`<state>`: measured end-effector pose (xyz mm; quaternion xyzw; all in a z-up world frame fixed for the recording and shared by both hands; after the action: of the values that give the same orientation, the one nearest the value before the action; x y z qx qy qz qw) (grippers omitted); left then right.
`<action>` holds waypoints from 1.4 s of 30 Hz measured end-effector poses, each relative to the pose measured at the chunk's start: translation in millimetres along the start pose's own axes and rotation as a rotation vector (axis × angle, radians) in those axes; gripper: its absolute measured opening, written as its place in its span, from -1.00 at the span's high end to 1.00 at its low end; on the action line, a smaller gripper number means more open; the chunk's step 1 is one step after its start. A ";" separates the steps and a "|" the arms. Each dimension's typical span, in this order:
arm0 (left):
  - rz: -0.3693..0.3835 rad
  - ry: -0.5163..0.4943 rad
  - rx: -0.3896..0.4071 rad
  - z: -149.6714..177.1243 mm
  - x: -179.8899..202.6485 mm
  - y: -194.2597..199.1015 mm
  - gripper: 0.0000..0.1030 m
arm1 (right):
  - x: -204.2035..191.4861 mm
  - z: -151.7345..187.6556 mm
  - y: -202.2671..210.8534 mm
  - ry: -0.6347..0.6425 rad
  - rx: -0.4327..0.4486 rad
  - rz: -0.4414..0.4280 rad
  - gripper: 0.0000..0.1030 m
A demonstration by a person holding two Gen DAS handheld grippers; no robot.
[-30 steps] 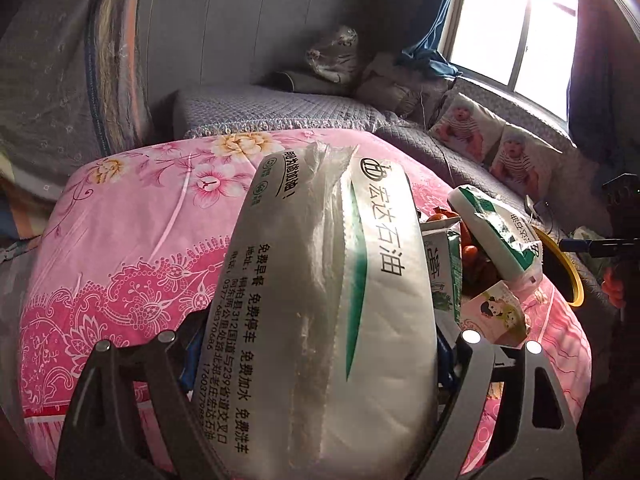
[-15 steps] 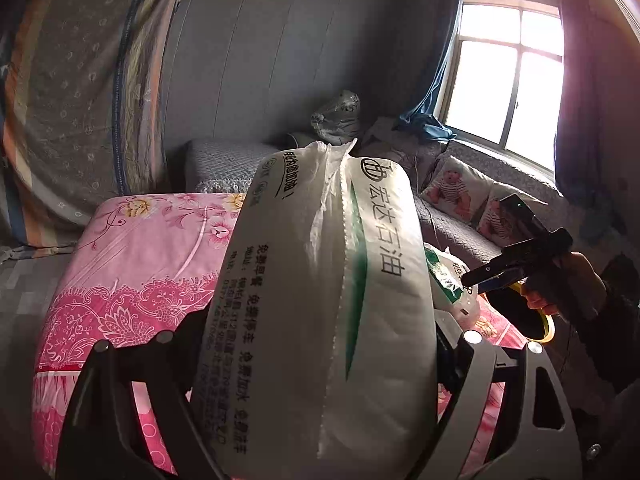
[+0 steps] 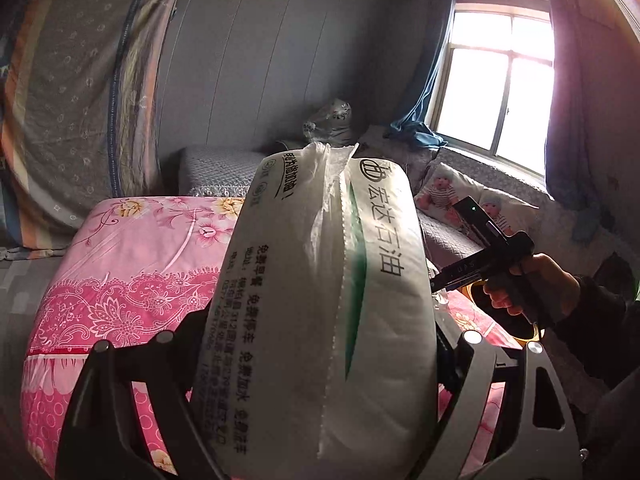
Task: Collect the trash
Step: 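Grasp a second white-and-green pack with the right tool while the left tool holds its pack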
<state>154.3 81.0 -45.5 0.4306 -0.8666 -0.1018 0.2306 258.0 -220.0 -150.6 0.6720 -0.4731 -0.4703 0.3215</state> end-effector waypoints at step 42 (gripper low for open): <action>0.028 0.044 0.032 -8.4 35.3 -5.8 -0.57 | 8.6 56.8 154.7 0.106 0.348 -0.203 1.00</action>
<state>144.0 49.6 -29.4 0.4242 -0.8688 -0.0753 0.2440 154.1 -280.8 -37.6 0.7854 -0.4597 -0.3753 0.1760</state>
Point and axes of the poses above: each gripper's, at about its wrist camera, not at the fingertips, and y roughly against the way its jaws point, x to its right, z to its underside, the point moved 4 cm from there along -y, roughly the way its jaws point, and after that the axes turned 6 degrees about y, right-handed, at the moved point
